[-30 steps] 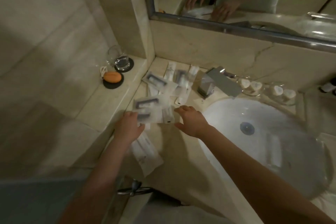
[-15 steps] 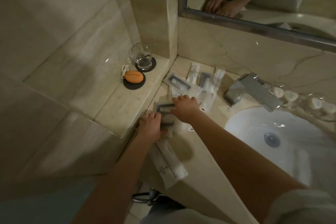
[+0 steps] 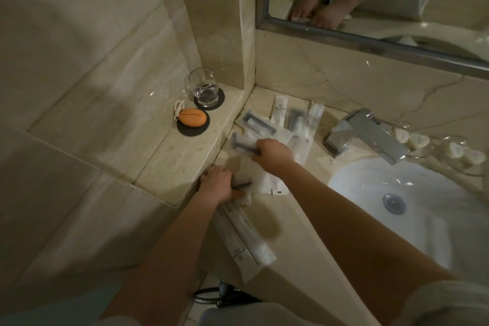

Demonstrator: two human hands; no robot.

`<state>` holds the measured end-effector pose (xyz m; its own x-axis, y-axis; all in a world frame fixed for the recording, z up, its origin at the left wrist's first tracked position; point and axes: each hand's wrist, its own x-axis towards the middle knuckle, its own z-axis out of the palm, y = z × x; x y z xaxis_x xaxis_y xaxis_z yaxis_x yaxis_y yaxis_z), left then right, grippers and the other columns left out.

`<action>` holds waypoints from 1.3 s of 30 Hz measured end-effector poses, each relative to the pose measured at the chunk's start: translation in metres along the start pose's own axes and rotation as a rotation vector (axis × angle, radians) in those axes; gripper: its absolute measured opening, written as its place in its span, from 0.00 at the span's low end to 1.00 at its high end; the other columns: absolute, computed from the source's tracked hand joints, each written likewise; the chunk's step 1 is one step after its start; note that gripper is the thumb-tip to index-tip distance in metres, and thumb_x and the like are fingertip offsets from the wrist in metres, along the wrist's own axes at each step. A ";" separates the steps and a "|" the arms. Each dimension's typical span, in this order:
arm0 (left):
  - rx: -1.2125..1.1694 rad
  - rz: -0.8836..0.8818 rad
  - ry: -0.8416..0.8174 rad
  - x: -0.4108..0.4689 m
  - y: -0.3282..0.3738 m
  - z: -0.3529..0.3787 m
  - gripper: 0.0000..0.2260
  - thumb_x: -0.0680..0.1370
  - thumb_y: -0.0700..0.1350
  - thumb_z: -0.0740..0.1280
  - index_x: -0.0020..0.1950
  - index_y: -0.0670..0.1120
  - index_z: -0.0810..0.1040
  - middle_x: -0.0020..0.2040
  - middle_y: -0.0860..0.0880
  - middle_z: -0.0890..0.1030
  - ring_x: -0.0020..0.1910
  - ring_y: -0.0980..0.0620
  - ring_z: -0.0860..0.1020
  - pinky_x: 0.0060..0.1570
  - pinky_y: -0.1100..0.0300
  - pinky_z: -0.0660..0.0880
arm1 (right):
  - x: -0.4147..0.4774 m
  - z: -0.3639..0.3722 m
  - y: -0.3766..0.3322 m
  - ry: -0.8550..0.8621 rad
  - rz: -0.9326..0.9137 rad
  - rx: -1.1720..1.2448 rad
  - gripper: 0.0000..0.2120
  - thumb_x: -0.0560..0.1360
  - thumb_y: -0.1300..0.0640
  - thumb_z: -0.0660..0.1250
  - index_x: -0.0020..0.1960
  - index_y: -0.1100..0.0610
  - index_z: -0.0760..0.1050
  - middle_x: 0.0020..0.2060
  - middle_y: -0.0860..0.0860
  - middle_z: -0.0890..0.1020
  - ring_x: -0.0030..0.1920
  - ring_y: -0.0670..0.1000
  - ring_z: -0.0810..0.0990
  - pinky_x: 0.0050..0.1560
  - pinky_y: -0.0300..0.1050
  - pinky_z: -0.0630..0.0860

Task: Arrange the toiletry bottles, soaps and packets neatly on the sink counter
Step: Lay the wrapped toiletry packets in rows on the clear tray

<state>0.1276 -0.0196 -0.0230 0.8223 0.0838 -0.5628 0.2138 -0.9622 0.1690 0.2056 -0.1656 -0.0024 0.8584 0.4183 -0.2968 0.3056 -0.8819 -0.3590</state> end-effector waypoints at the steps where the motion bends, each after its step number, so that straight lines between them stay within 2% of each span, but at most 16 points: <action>1: 0.001 -0.002 0.005 -0.001 0.001 -0.001 0.27 0.70 0.60 0.69 0.61 0.44 0.72 0.62 0.42 0.72 0.64 0.41 0.70 0.63 0.47 0.69 | -0.003 -0.004 0.004 0.025 0.010 0.062 0.07 0.77 0.52 0.63 0.48 0.56 0.72 0.47 0.56 0.79 0.47 0.56 0.77 0.43 0.47 0.71; 7: -0.195 0.001 0.113 -0.012 0.006 0.000 0.18 0.70 0.54 0.72 0.55 0.46 0.75 0.51 0.45 0.80 0.50 0.44 0.79 0.50 0.53 0.76 | -0.033 -0.021 0.025 0.146 0.040 0.331 0.06 0.76 0.53 0.66 0.46 0.56 0.72 0.41 0.53 0.77 0.41 0.54 0.77 0.42 0.45 0.72; 10: -0.263 -0.045 0.186 -0.021 0.015 -0.006 0.16 0.72 0.55 0.70 0.50 0.45 0.72 0.45 0.46 0.77 0.43 0.47 0.76 0.40 0.56 0.72 | -0.056 -0.029 0.036 0.205 0.061 0.447 0.10 0.75 0.55 0.67 0.39 0.52 0.67 0.39 0.55 0.79 0.39 0.55 0.79 0.38 0.45 0.75; 12: -0.316 -0.070 0.258 -0.026 0.028 -0.011 0.17 0.73 0.54 0.70 0.52 0.44 0.72 0.45 0.47 0.75 0.43 0.48 0.75 0.40 0.56 0.70 | -0.072 -0.034 0.043 0.245 0.079 0.527 0.14 0.75 0.56 0.68 0.36 0.49 0.65 0.37 0.55 0.78 0.37 0.55 0.80 0.34 0.42 0.74; 15: -0.404 -0.054 0.346 -0.034 0.054 -0.016 0.16 0.74 0.53 0.70 0.51 0.43 0.72 0.47 0.45 0.76 0.44 0.49 0.73 0.42 0.56 0.70 | -0.097 -0.041 0.059 0.274 0.100 0.627 0.06 0.75 0.56 0.68 0.43 0.57 0.72 0.40 0.59 0.79 0.38 0.56 0.81 0.40 0.49 0.78; 18: -0.488 0.020 0.376 -0.046 0.091 -0.011 0.14 0.74 0.52 0.70 0.44 0.44 0.69 0.42 0.46 0.74 0.42 0.47 0.76 0.40 0.53 0.76 | -0.127 -0.049 0.080 0.322 0.140 0.689 0.10 0.75 0.57 0.68 0.51 0.62 0.74 0.43 0.60 0.81 0.39 0.57 0.82 0.42 0.49 0.79; 21: -0.536 0.086 0.351 -0.057 0.132 0.000 0.16 0.73 0.53 0.70 0.42 0.43 0.68 0.37 0.48 0.73 0.40 0.46 0.75 0.40 0.52 0.75 | -0.160 -0.057 0.107 0.399 0.189 0.714 0.04 0.74 0.57 0.68 0.43 0.55 0.73 0.38 0.57 0.80 0.35 0.54 0.80 0.39 0.44 0.76; 24: -0.539 0.169 0.303 -0.067 0.181 0.011 0.16 0.74 0.53 0.70 0.42 0.43 0.68 0.34 0.51 0.69 0.38 0.46 0.75 0.36 0.53 0.74 | -0.199 -0.059 0.145 0.471 0.270 0.776 0.08 0.74 0.57 0.68 0.47 0.62 0.73 0.37 0.57 0.81 0.35 0.51 0.79 0.38 0.42 0.74; 26: -0.530 0.230 0.270 -0.072 0.213 0.020 0.16 0.74 0.53 0.70 0.44 0.43 0.68 0.36 0.49 0.71 0.40 0.46 0.75 0.39 0.52 0.76 | -0.227 -0.059 0.171 0.519 0.327 0.817 0.11 0.74 0.57 0.68 0.48 0.64 0.73 0.36 0.56 0.81 0.33 0.49 0.79 0.36 0.39 0.74; 28: -0.556 0.269 0.224 -0.074 0.243 0.030 0.15 0.73 0.52 0.71 0.46 0.43 0.70 0.39 0.48 0.72 0.43 0.45 0.77 0.44 0.47 0.79 | -0.252 -0.055 0.197 0.573 0.385 0.879 0.10 0.75 0.57 0.68 0.48 0.65 0.73 0.36 0.56 0.81 0.33 0.49 0.79 0.37 0.43 0.76; 30: -0.554 0.299 0.192 -0.076 0.271 0.039 0.15 0.72 0.52 0.71 0.45 0.43 0.70 0.40 0.47 0.73 0.44 0.42 0.78 0.44 0.44 0.80 | -0.275 -0.050 0.224 0.641 0.438 0.937 0.09 0.74 0.58 0.68 0.48 0.64 0.73 0.35 0.55 0.80 0.32 0.50 0.80 0.38 0.48 0.77; 32: -0.507 0.334 0.170 -0.080 0.299 0.046 0.16 0.72 0.53 0.71 0.42 0.43 0.68 0.39 0.47 0.73 0.44 0.41 0.78 0.43 0.44 0.79 | -0.295 -0.046 0.246 0.698 0.485 0.967 0.07 0.74 0.59 0.68 0.47 0.62 0.74 0.33 0.52 0.79 0.29 0.44 0.78 0.36 0.46 0.77; 34: -0.447 0.370 0.146 -0.081 0.325 0.053 0.17 0.73 0.54 0.70 0.41 0.43 0.66 0.38 0.47 0.71 0.45 0.41 0.78 0.43 0.47 0.79 | -0.312 -0.044 0.266 0.735 0.521 0.975 0.04 0.74 0.60 0.68 0.46 0.59 0.74 0.30 0.50 0.78 0.26 0.39 0.76 0.34 0.37 0.75; 36: -0.367 0.399 0.132 -0.079 0.350 0.057 0.18 0.73 0.55 0.69 0.41 0.43 0.65 0.40 0.47 0.71 0.46 0.41 0.77 0.42 0.52 0.75 | -0.325 -0.046 0.285 0.759 0.557 0.980 0.03 0.75 0.61 0.67 0.44 0.59 0.73 0.29 0.49 0.78 0.24 0.38 0.75 0.31 0.32 0.73; 38: -0.321 0.412 0.120 -0.075 0.374 0.058 0.18 0.73 0.55 0.69 0.42 0.43 0.66 0.43 0.44 0.74 0.46 0.42 0.76 0.42 0.53 0.72 | -0.334 -0.047 0.307 0.764 0.603 0.992 0.03 0.75 0.61 0.66 0.42 0.58 0.74 0.29 0.50 0.78 0.25 0.40 0.75 0.33 0.36 0.73; 39: -0.326 0.416 0.107 -0.073 0.384 0.059 0.17 0.73 0.55 0.69 0.43 0.43 0.67 0.44 0.44 0.75 0.46 0.43 0.76 0.43 0.53 0.74 | -0.337 -0.048 0.318 0.761 0.622 1.008 0.04 0.75 0.62 0.66 0.42 0.57 0.74 0.30 0.50 0.79 0.27 0.42 0.77 0.36 0.40 0.74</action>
<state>0.1187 -0.4105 0.0357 0.9180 -0.2445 -0.3123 -0.0024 -0.7908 0.6121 0.0332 -0.5974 0.0259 0.8509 -0.4811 -0.2110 -0.3448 -0.2086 -0.9152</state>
